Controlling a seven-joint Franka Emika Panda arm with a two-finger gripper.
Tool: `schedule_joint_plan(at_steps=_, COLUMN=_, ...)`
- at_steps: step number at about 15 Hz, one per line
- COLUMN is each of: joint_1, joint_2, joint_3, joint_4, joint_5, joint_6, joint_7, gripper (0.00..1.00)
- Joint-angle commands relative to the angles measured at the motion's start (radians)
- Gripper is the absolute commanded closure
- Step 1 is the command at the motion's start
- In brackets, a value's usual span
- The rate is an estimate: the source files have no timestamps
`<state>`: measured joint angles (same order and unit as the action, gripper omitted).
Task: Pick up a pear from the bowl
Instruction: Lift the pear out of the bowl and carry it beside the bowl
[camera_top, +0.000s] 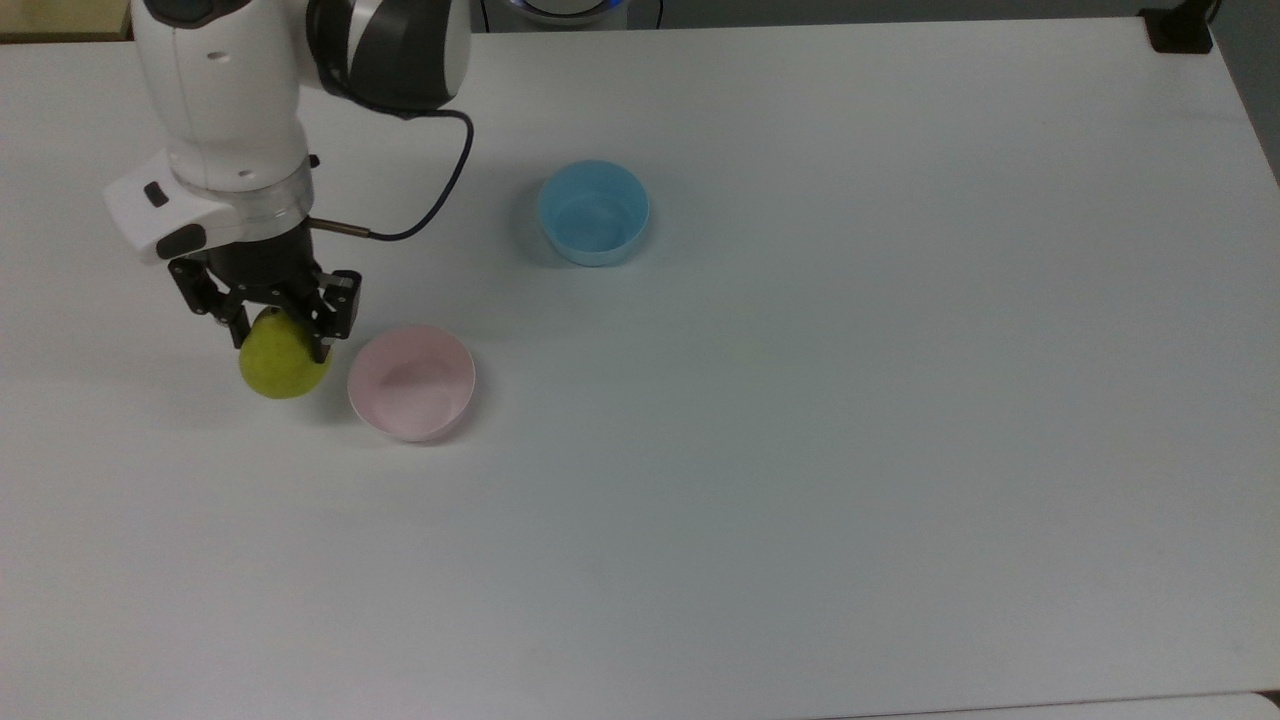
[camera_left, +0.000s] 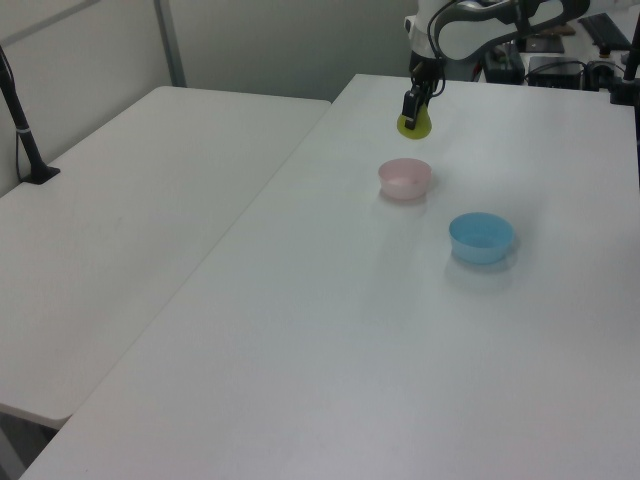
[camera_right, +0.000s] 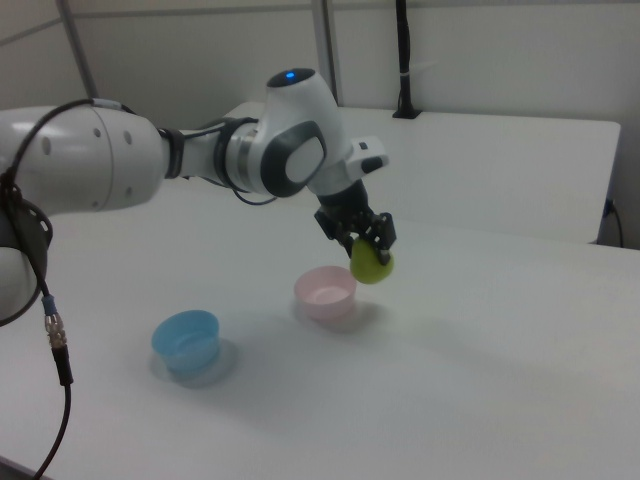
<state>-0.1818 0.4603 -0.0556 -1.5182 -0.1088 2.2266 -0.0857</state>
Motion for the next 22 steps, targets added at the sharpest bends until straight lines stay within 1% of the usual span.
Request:
schedule_joint_plan(at_steps=1, joint_1=-0.021, joint_2=0.049, joint_3=-0.003, joint_4=0.013, joint_5=0.012, joint_6=0.067, joint_7=-0.042, gripper=0.58)
schedule_joint_plan(at_steps=4, joint_1=-0.048, joint_2=0.089, joint_3=-0.003, joint_4=0.012, joint_5=0.014, joint_6=0.148, joint_7=-0.080, gripper=0.58)
schedule_joint_plan(at_steps=7, joint_1=-0.061, joint_2=0.129, joint_3=-0.004, joint_4=0.012, joint_5=0.012, joint_6=0.223, joint_7=-0.081, gripper=0.57)
schedule_joint_plan(at_steps=10, joint_1=-0.071, joint_2=0.161, joint_3=-0.004, joint_4=0.012, joint_5=0.008, joint_6=0.260, joint_7=-0.082, gripper=0.56)
schedule_joint_plan(at_steps=12, joint_1=-0.076, joint_2=0.170, joint_3=-0.003, joint_4=0.010, joint_5=0.012, joint_6=0.284, joint_7=-0.080, gripper=0.50)
schedule_joint_plan(at_steps=15, joint_1=-0.077, joint_2=0.169, joint_3=-0.004, joint_4=0.010, joint_5=0.015, joint_6=0.288, joint_7=-0.075, gripper=0.31)
schedule_joint_plan(at_steps=16, joint_1=-0.077, joint_2=0.166, joint_3=-0.004, joint_4=0.010, joint_5=0.015, joint_6=0.288, joint_7=-0.074, gripper=0.29)
schedule_joint_plan(at_steps=17, joint_1=-0.076, joint_2=0.158, joint_3=-0.004, joint_4=0.010, joint_5=0.017, joint_6=0.285, joint_7=-0.071, gripper=0.15)
schedule_joint_plan(at_steps=19, joint_1=-0.073, joint_2=0.123, joint_3=-0.003, joint_4=0.003, joint_5=0.017, joint_6=0.274, joint_7=-0.069, gripper=0.08)
schedule_joint_plan(at_steps=20, joint_1=-0.067, joint_2=0.101, joint_3=-0.003, joint_4=-0.003, joint_5=0.018, joint_6=0.268, joint_7=-0.060, gripper=0.01)
schedule_joint_plan(at_steps=22, joint_1=-0.041, joint_2=0.054, joint_3=-0.001, joint_4=-0.020, joint_5=0.015, joint_6=0.216, joint_7=-0.016, gripper=0.00)
